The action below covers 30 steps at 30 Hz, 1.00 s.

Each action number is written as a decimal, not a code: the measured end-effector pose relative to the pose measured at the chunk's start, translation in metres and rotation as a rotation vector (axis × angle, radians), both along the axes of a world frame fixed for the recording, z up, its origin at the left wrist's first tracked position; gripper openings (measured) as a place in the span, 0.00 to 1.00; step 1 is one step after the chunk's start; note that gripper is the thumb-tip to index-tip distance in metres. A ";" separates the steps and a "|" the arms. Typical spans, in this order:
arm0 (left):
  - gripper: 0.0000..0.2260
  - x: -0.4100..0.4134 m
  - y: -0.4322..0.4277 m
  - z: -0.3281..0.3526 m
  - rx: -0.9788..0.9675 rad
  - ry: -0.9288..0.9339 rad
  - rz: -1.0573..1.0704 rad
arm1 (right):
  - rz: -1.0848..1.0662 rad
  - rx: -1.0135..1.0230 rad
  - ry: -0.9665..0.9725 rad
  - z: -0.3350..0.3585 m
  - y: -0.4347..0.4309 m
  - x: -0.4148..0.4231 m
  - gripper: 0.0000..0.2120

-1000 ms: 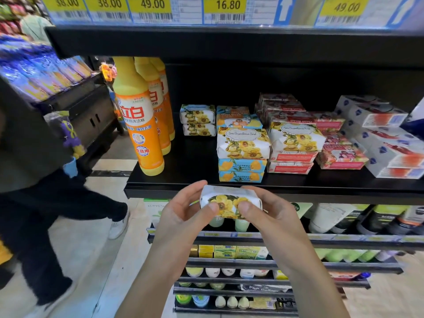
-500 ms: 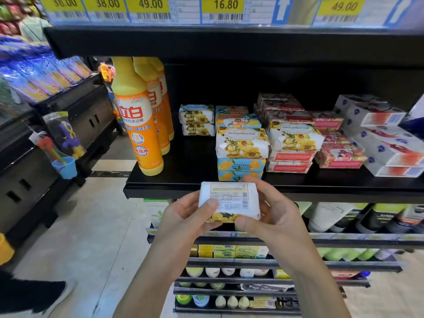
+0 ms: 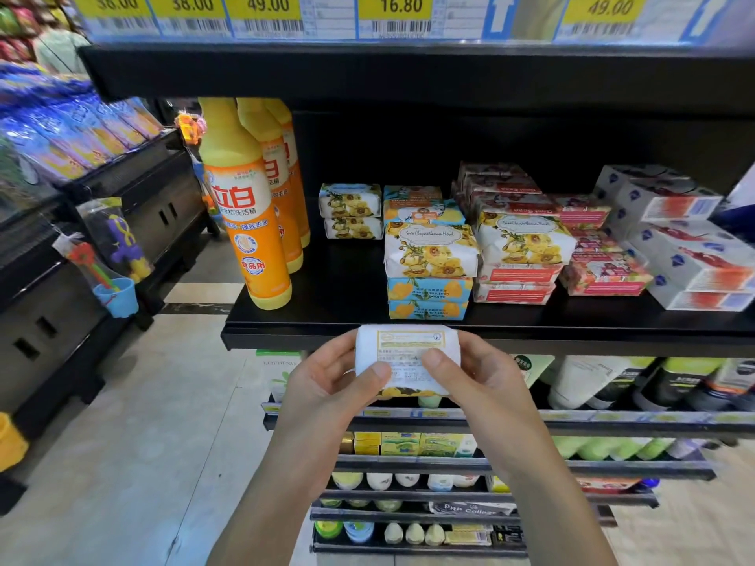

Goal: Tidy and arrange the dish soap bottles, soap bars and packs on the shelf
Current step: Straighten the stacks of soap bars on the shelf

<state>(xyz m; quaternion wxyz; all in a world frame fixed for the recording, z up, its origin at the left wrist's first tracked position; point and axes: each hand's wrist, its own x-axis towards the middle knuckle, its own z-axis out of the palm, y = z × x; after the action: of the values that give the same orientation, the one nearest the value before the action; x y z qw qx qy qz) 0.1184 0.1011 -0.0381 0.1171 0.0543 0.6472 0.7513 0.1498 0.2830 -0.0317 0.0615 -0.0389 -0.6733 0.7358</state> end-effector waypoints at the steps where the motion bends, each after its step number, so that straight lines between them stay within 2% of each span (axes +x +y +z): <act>1: 0.24 0.001 0.000 0.000 -0.006 0.007 -0.002 | -0.001 -0.004 -0.001 0.000 0.000 0.000 0.21; 8: 0.27 0.001 -0.001 0.000 -0.013 0.026 -0.019 | 0.000 -0.039 0.033 -0.001 0.002 0.002 0.20; 12: 0.24 0.003 -0.001 0.002 -0.032 0.012 -0.052 | 0.006 -0.027 0.094 -0.003 0.004 0.005 0.21; 20: 0.37 0.002 0.000 0.007 0.016 -0.036 -0.060 | 0.019 -0.041 0.191 -0.008 0.008 0.004 0.23; 30: 0.31 0.000 0.000 0.007 0.046 -0.069 0.026 | 0.081 -0.032 0.130 -0.006 0.008 0.004 0.24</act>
<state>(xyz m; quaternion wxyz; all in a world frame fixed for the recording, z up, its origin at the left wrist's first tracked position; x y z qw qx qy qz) 0.1185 0.1013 -0.0309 0.1284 0.0227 0.6260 0.7689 0.1536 0.2914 -0.0374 0.0744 0.0353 -0.6571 0.7493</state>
